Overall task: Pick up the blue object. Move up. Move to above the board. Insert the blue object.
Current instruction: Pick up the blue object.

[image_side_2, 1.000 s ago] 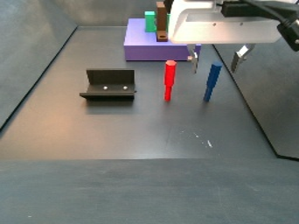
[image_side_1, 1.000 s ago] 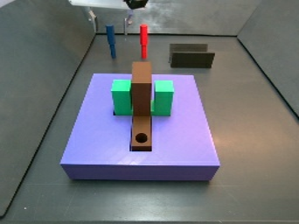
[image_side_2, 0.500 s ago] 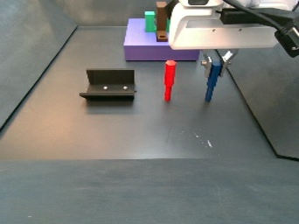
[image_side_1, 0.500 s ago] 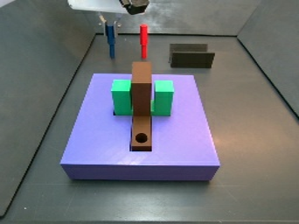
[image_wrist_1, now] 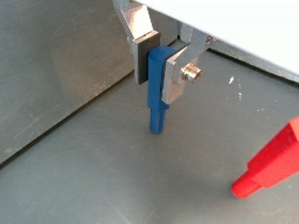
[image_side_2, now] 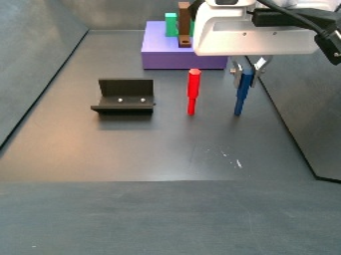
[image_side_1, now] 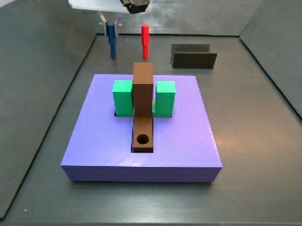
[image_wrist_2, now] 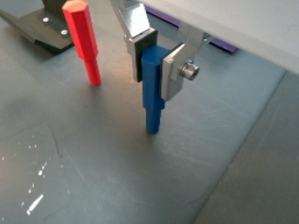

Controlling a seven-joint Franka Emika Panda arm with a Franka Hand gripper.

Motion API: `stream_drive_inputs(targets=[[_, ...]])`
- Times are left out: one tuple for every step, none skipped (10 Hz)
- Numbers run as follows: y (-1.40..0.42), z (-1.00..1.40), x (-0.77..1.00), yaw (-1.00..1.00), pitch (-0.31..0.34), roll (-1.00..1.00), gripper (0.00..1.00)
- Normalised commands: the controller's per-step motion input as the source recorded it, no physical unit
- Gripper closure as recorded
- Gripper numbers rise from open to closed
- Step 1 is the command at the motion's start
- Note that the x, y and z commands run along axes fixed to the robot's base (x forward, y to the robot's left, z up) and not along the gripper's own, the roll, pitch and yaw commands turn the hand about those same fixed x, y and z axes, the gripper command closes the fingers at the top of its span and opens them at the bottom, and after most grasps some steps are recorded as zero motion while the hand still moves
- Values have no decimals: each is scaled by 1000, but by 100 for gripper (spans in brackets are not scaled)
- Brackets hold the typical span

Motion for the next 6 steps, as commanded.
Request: stream_drive_inputs(targets=[[0, 0, 0, 0, 0, 0, 100], [0, 0, 0, 0, 0, 0, 100], [0, 0, 0, 0, 0, 0, 100], [0, 0, 0, 0, 0, 0, 100], [0, 0, 0, 0, 0, 0, 100], [0, 0, 0, 0, 0, 0, 100]])
